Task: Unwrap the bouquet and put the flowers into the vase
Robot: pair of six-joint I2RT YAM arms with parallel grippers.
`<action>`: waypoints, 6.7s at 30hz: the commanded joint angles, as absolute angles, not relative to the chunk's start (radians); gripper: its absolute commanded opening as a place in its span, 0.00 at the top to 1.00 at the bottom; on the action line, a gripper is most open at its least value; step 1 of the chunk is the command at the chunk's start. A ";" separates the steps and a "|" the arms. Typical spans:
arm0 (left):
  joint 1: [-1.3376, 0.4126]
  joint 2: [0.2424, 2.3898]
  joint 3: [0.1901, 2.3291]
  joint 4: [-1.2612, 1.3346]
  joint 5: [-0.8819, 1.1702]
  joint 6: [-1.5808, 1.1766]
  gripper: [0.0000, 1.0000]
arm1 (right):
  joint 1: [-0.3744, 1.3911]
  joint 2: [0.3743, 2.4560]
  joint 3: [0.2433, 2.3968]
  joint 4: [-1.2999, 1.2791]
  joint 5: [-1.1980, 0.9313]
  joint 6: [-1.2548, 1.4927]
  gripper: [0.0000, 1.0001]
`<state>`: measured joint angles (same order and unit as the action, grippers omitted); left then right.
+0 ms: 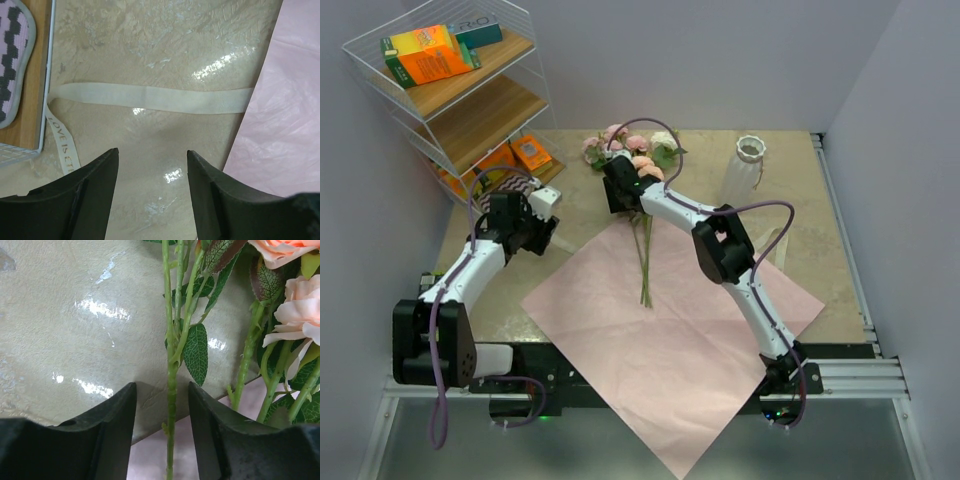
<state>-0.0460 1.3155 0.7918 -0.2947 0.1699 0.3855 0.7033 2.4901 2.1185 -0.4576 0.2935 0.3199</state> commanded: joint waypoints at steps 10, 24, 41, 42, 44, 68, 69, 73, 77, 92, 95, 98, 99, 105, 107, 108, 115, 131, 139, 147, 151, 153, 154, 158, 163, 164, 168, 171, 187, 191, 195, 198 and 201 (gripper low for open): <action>-0.037 1.285 0.779 -0.267 0.147 0.405 0.39 | 0.696 2.413 2.097 -0.399 0.255 0.339 0.94; -0.026 1.282 0.795 -0.279 0.138 0.410 0.39 | 0.696 2.070 1.980 -0.230 0.261 0.324 1.00; -0.023 1.298 0.808 -0.281 0.160 0.422 0.40 | 0.629 1.497 1.609 0.512 0.646 -0.242 1.00; -0.023 1.301 0.808 -0.281 0.161 0.422 0.39 | 0.618 1.490 1.600 0.576 0.655 -0.296 1.00; -0.023 1.304 0.811 -0.275 0.164 0.422 0.40 | 0.589 1.477 1.586 0.661 0.679 -0.354 1.00; 0.000 1.404 0.865 -0.298 0.281 0.459 0.40 | 0.427 1.620 1.660 1.221 0.600 -0.804 1.00; 0.000 1.402 0.864 -0.298 0.294 0.463 0.40 | 0.420 1.621 1.657 1.213 0.600 -0.796 1.00; 0.023 1.393 0.861 -0.305 0.308 0.471 0.40 | 0.396 1.649 1.663 1.213 0.607 -0.776 1.00; 0.029 1.388 0.865 -0.314 0.322 0.483 0.40 | 0.390 1.678 1.675 1.207 0.606 -0.776 1.00; 0.078 1.365 0.868 -0.342 0.345 0.512 0.40 | 0.382 1.741 1.660 1.181 0.710 -0.724 1.00; 0.084 1.362 0.868 -0.347 0.360 0.512 0.40 | 0.385 1.762 1.713 1.065 0.814 -0.721 1.00; 0.090 1.350 0.870 -0.347 0.376 0.499 0.40 | 0.387 1.760 1.715 0.984 0.906 -0.701 1.00; 0.092 1.347 0.870 -0.345 0.382 0.494 0.40 | 0.391 1.747 1.701 0.965 0.911 -0.692 1.00; 0.092 1.324 0.873 -0.365 0.399 0.485 0.40 | 0.397 1.686 1.643 0.781 0.957 -0.591 0.78; 0.092 1.313 0.879 -0.373 0.400 0.488 0.40 | 0.403 1.677 1.649 0.715 0.969 -0.568 0.71; 0.092 1.309 0.884 -0.377 0.397 0.489 0.40 | 0.406 1.661 1.643 0.709 0.976 -0.561 0.67; 0.094 1.266 0.884 -0.397 0.400 0.486 0.40 | 0.411 1.557 1.609 0.502 0.925 -0.393 0.40; 0.094 1.243 0.910 -0.457 0.410 0.488 0.40 | 0.425 1.267 1.635 -0.109 0.516 0.072 0.01; 0.094 1.243 0.925 -0.477 0.433 0.469 0.39 | 0.426 1.258 1.900 -0.244 0.333 0.071 0.01; 0.094 1.235 0.939 -0.497 0.420 0.468 0.40 | 0.426 1.327 2.178 -0.385 0.208 0.081 0.01; 0.094 1.227 0.934 -0.500 0.419 0.471 0.39 | 0.426 1.404 2.183 -0.560 0.314 0.060 0.01; 0.094 1.220 0.934 -0.500 0.417 0.474 0.40 | 0.428 1.368 2.081 -0.528 0.356 0.060 0.01; 0.094 1.218 0.931 -0.500 0.413 0.476 0.39 | 0.426 1.355 1.972 -0.472 0.363 0.058 0.01; 0.094 1.209 0.927 -0.505 0.402 0.486 0.40 | 0.419 1.376 1.917 -0.472 0.387 0.072 0.01; 0.095 1.197 0.925 -0.503 0.399 0.492 0.40 | 0.416 1.498 2.069 -0.625 0.364 0.104 0.01; 0.094 1.195 0.923 -0.502 0.399 0.492 0.40 | 0.416 1.514 2.092 -0.650 0.361 0.112 0.01; 0.094 1.195 0.913 -0.497 0.402 0.492 0.40 | 0.416 1.493 2.089 -0.646 0.333 0.130 0.01; 0.094 1.197 0.913 -0.497 0.403 0.497 0.39 | 0.414 1.457 2.088 -0.650 0.347 0.137 0.01; 0.095 1.201 0.943 -0.528 0.428 0.485 0.40 | 0.416 1.362 2.238 -0.710 0.160 0.156 0.01; 0.094 1.204 0.953 -0.526 0.425 0.466 0.39 | 0.426 1.312 2.189 -0.603 0.055 0.153 0.01; 0.095 1.224 0.953 -0.515 0.433 0.446 0.39 | 0.610 1.357 2.216 -0.532 0.165 0.040 0.01; 0.094 1.253 0.957 -0.518 0.430 0.434 0.39 | 0.831 1.544 2.405 -0.644 0.365 -0.090 0.01; 0.094 1.258 0.945 -0.511 0.423 0.428 0.39 | 0.958 1.692 2.457 -0.652 0.484 -0.153 0.01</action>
<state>0.0849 1.2484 0.9150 -0.5323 0.4126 0.4572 0.8425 1.5204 2.4130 -0.6056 0.2840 -0.0074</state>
